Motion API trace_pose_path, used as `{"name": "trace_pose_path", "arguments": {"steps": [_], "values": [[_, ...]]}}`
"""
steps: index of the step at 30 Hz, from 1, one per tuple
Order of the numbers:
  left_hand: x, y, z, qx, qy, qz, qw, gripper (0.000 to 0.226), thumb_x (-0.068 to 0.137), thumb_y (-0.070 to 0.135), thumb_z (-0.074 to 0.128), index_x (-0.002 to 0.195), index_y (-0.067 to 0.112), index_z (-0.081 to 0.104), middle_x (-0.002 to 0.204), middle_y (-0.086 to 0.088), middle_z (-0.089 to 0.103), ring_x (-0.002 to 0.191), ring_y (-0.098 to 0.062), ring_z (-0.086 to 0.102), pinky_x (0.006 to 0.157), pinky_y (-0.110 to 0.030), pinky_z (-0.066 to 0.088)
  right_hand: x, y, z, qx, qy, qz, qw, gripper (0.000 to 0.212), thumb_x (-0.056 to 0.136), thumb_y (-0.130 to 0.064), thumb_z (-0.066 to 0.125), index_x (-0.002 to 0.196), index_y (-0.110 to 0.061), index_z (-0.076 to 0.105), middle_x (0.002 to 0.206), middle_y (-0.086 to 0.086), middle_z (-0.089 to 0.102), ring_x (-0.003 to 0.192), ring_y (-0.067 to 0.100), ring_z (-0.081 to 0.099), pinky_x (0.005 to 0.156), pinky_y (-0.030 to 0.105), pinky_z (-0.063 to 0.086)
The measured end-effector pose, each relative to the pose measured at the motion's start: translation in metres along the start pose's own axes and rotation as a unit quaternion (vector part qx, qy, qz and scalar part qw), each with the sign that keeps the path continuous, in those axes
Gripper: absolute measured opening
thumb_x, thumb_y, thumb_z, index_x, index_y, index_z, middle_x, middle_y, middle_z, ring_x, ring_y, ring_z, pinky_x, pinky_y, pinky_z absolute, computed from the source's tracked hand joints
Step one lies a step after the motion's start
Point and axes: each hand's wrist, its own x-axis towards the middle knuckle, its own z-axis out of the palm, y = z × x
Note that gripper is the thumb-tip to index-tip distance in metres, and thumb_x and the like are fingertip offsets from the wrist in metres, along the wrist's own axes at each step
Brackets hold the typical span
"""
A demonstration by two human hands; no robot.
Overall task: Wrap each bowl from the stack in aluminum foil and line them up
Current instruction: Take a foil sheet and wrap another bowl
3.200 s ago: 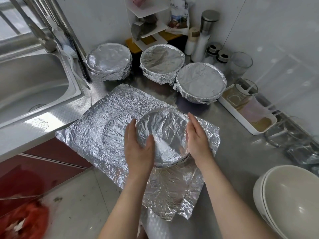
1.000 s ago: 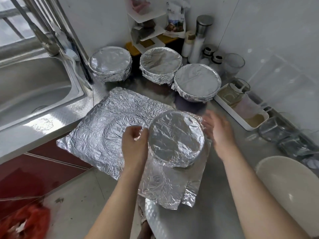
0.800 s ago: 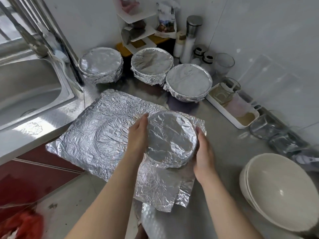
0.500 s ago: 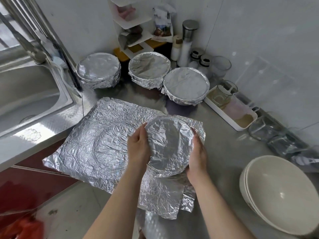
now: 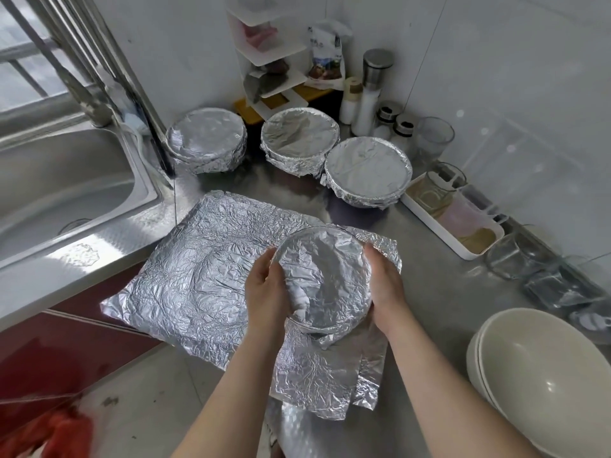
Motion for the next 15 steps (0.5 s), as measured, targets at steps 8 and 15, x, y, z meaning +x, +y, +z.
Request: {"name": "trace_pose_path", "arguments": {"steps": [8, 15], "values": [[-0.011, 0.000, -0.017, 0.031, 0.000, 0.020, 0.999, 0.020, 0.099, 0.022, 0.049, 0.114, 0.027, 0.061, 0.103, -0.001, 0.066, 0.088, -0.020, 0.062, 0.082, -0.041, 0.050, -0.019, 0.002, 0.000, -0.037, -0.037, 0.044, 0.998, 0.056, 0.097, -0.052, 0.044, 0.145, -0.023, 0.042, 0.150, -0.002, 0.040, 0.138, 0.020, 0.036, 0.111, 0.036, 0.027], [-0.027, -0.009, -0.036, 0.043, 0.004, 0.014, 0.999, 0.026, 0.099, 0.016, 0.047, 0.120, 0.019, 0.063, 0.102, -0.001, 0.067, 0.090, -0.015, 0.061, 0.078, -0.033, 0.050, -0.039, 0.017, -0.001, -0.034, -0.042, 0.089, 0.995, 0.069, 0.084, -0.067, 0.050, 0.143, -0.030, 0.046, 0.148, -0.002, 0.045, 0.134, 0.022, 0.043, 0.114, 0.048, 0.031]]}}
